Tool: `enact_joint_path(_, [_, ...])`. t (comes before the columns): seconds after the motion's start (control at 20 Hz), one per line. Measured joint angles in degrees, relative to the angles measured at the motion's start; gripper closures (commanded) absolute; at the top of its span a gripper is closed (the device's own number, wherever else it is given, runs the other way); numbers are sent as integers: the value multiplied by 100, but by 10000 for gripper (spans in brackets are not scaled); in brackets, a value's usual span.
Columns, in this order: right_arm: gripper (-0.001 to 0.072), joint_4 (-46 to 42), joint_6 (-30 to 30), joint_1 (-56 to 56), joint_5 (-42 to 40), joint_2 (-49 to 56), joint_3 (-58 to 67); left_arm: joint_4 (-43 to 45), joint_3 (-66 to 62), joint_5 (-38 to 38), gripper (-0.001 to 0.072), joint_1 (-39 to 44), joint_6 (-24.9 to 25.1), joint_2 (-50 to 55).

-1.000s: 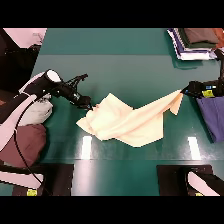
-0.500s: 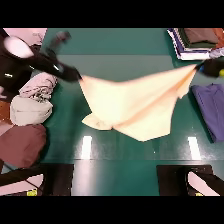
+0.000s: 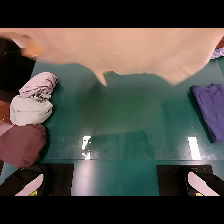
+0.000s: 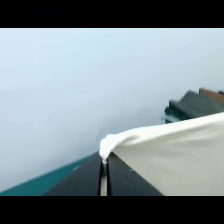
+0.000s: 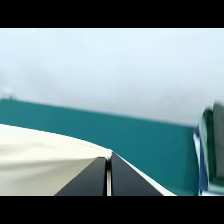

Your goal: Fold the shirts.

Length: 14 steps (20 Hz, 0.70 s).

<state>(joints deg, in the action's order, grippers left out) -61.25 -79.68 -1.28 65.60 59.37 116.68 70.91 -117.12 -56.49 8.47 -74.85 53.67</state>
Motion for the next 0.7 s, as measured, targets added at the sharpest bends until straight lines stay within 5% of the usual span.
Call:
enact_joint_path(0.4, [701, -544, 9, 0, 15, -675, -229, 70, -251, 503, 685, 0, -289, -389])
enact_joint_path(0.7, [701, -717, -190, 0, 1241, 227, -61, 619, 181, -208, 684, 0, -490, 411])
